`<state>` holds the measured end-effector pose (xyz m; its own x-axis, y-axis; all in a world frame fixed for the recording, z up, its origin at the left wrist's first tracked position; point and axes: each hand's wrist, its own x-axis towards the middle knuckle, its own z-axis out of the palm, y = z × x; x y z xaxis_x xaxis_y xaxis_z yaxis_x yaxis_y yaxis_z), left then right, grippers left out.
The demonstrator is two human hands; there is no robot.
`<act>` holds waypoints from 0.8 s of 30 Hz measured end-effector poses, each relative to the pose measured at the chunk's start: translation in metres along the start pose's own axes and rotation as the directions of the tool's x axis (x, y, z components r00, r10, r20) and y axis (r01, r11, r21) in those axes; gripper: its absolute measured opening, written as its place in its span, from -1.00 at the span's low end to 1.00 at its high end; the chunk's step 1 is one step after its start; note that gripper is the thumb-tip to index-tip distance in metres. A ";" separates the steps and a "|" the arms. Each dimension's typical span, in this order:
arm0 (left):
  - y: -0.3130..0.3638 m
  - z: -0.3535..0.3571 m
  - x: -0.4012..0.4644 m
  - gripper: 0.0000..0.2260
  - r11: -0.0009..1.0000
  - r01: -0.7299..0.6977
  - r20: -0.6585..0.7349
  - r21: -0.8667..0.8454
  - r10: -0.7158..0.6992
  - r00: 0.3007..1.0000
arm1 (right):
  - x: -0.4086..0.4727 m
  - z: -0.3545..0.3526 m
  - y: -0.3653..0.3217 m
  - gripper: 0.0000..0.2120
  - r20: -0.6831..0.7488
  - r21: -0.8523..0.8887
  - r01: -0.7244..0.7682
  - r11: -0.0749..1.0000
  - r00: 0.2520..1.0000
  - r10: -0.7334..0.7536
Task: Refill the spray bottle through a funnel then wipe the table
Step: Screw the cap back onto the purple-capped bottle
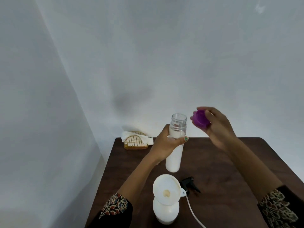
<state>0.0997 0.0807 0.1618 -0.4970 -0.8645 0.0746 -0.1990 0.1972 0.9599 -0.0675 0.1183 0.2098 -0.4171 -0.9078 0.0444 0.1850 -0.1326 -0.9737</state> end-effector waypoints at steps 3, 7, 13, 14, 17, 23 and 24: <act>0.002 0.001 0.002 -0.68 1.000 -0.009 -0.001 0.009 0.009 1.000 | 0.007 0.031 -0.021 -0.77 0.057 -0.522 0.422 0.742 0.885 -0.463; 0.006 0.002 0.003 -0.66 0.999 -0.020 0.005 0.027 0.019 1.000 | 0.010 0.054 -0.026 -0.67 0.460 -0.768 0.633 0.099 0.653 -0.602; 0.008 -0.004 0.006 -0.58 0.998 -0.006 -0.044 0.058 0.008 0.999 | 0.013 0.058 -0.021 -0.61 0.831 -0.545 0.728 -0.416 0.403 -0.384; 0.008 -0.006 0.006 -0.57 0.998 0.000 -0.054 0.062 0.004 0.999 | 0.014 0.057 -0.018 -0.65 0.842 -0.524 0.746 -0.411 0.381 -0.382; 0.003 -0.009 0.007 -0.57 0.997 0.001 -0.068 0.083 0.005 0.998 | 0.011 0.059 -0.013 -0.77 0.826 -0.531 0.773 -0.347 0.381 -0.416; -0.004 -0.008 0.009 -0.55 0.997 -0.005 -0.070 0.073 0.010 0.997 | 0.005 0.057 -0.001 -0.42 0.772 -0.619 0.785 0.024 0.613 -0.168; -0.005 -0.008 0.009 -0.57 0.998 -0.004 -0.063 0.065 0.008 0.998 | 0.006 0.056 -0.003 -0.48 0.761 -0.624 0.776 0.093 0.631 -0.150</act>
<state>0.1029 0.0682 0.1594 -0.4446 -0.8902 0.0993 -0.2513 0.2304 0.9401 -0.0204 0.0913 0.2252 0.3864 -0.8556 0.3445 -0.8617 -0.4681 -0.1959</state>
